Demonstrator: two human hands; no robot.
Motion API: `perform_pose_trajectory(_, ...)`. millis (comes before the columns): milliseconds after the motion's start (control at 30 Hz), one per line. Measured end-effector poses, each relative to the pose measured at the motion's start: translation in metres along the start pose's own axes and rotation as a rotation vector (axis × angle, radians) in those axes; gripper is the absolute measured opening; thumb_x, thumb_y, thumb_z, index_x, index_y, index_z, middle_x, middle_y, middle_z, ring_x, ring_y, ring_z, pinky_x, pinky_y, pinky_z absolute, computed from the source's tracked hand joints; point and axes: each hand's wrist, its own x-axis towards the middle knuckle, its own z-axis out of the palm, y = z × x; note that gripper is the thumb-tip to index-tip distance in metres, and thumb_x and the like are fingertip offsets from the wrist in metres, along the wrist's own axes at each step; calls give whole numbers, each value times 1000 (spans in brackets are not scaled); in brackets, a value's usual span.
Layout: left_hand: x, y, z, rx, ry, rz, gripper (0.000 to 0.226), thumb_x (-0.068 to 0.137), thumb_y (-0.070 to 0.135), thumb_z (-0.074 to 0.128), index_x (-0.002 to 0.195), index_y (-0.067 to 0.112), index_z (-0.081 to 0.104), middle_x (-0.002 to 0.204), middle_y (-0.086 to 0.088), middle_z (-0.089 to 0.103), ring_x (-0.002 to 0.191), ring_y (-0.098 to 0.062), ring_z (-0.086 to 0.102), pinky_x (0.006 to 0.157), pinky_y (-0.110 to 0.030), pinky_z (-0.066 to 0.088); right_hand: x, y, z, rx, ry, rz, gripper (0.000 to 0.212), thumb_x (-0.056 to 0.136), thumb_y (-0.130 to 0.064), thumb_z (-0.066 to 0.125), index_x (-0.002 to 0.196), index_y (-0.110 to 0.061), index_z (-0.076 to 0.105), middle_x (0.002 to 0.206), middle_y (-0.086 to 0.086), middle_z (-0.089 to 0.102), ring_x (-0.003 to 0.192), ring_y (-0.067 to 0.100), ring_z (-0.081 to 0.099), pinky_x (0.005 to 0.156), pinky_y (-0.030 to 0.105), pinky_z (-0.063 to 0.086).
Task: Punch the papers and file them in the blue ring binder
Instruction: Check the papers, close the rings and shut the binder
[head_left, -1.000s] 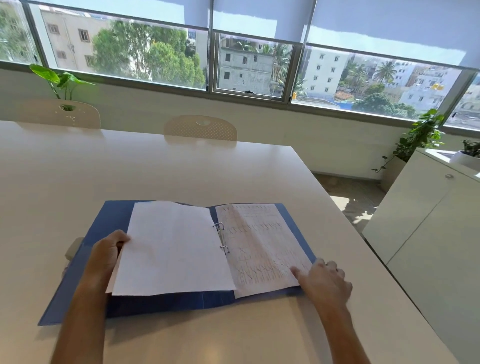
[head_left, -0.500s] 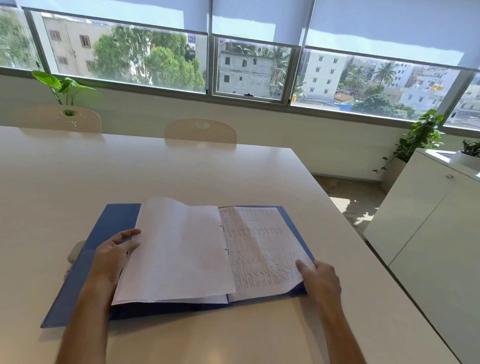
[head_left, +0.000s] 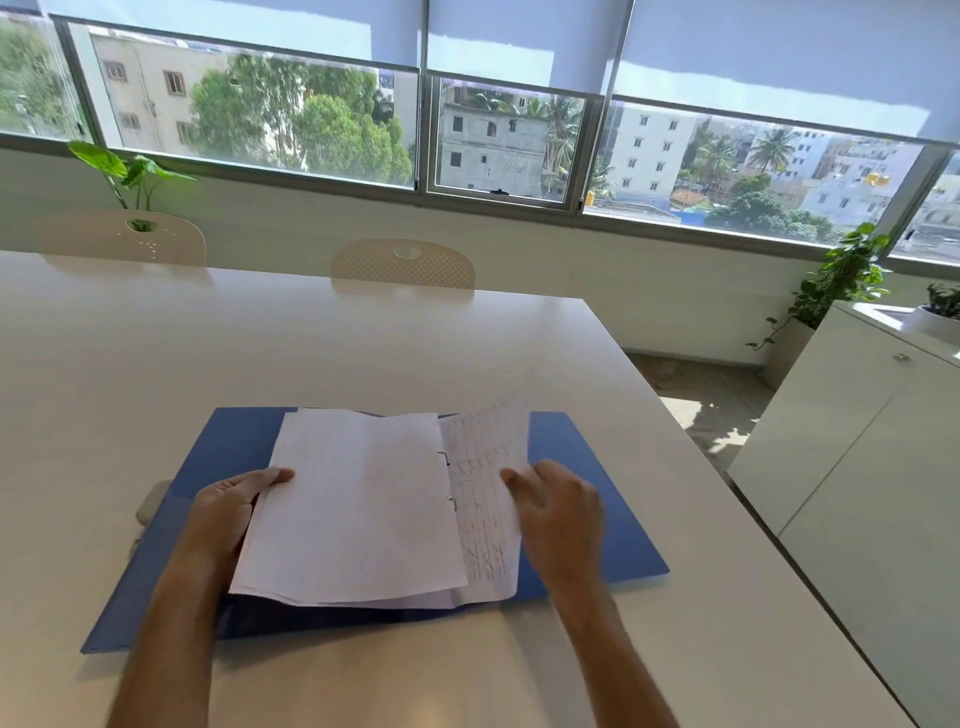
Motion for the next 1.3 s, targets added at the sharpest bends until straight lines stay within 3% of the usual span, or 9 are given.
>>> perform_pose_trajectory(133, 1, 2, -1, 21, 24, -19, 33, 84, 43, 67, 80, 12, 78, 77, -14, 73, 58, -30, 66, 48, -32, 52, -9, -54, 24, -65, -93, -261, 32, 89, -38, 60, 64, -18, 54, 64, -2, 60, 49, 17, 48, 46, 20, 21)
perform_pose_trajectory(300, 1, 3, -3, -25, -15, -39, 48, 74, 54, 70, 83, 8, 76, 77, -18, 71, 63, -33, 65, 53, -36, 54, -33, -102, 55, -40, -242, -506, 27, 91, -32, 56, 76, -11, 62, 74, 5, 65, 57, 25, 58, 53, 26, 34)
perform_pose_trajectory(533, 3, 1, -3, -80, -110, -43, 32, 66, 27, 77, 87, 3, 73, 79, -19, 74, 61, -31, 70, 52, -38, 56, -54, -122, 90, -120, -358, -691, 26, 96, -28, 51, 95, -8, 67, 89, 11, 70, 69, 29, 65, 62, 35, 54)
perform_pose_trajectory(667, 10, -1, -6, -53, -17, -21, 7, 80, 6, 66, 81, 7, 73, 82, -17, 73, 64, -29, 68, 58, -35, 53, -59, -124, 96, -60, -399, -645, 35, 97, -37, 47, 94, -8, 66, 89, 11, 69, 72, 30, 65, 62, 35, 50)
perform_pose_trajectory(767, 13, -1, -7, 10, 52, 25, 19, 82, -1, 60, 77, 13, 72, 83, -12, 72, 61, -22, 66, 52, -30, 50, -57, -125, 93, 38, -466, -454, 59, 90, -65, 37, 111, -17, 65, 105, 4, 70, 87, 25, 65, 74, 38, 51)
perform_pose_trajectory(933, 13, 9, -5, -193, -94, 30, 27, 90, 0, 50, 107, 17, 62, 96, -17, 65, 71, -32, 61, 46, -32, 55, -38, -124, 78, 180, -506, -182, 71, 84, -79, 25, 122, -29, 57, 121, -7, 64, 102, 14, 62, 88, 36, 48)
perform_pose_trajectory(1033, 6, 20, 11, -304, -191, 20, 31, 94, 3, 45, 121, 16, 53, 99, -18, 63, 74, -33, 61, 50, -34, 58, -25, -120, 66, 187, -550, -154, 75, 78, -82, 35, 133, -32, 47, 134, -9, 54, 117, 15, 54, 94, 37, 43)
perform_pose_trajectory(1167, -12, 30, 37, -381, -278, 69, 35, 92, 7, 46, 125, 12, 54, 96, -14, 65, 72, -27, 64, 57, -34, 56, -26, -103, 49, 125, -697, -276, 105, 59, -79, 65, 144, -41, 16, 151, -17, 23, 135, 13, 29, 107, 40, 33)
perform_pose_trajectory(1300, -22, 33, 56, -463, -339, 101, 38, 93, 16, 49, 129, 8, 55, 96, -13, 65, 80, -29, 62, 68, -39, 52, -38, -88, 40, 66, -569, -316, 101, 67, -61, 71, 146, -41, 11, 153, -15, 21, 133, 15, 33, 104, 40, 38)
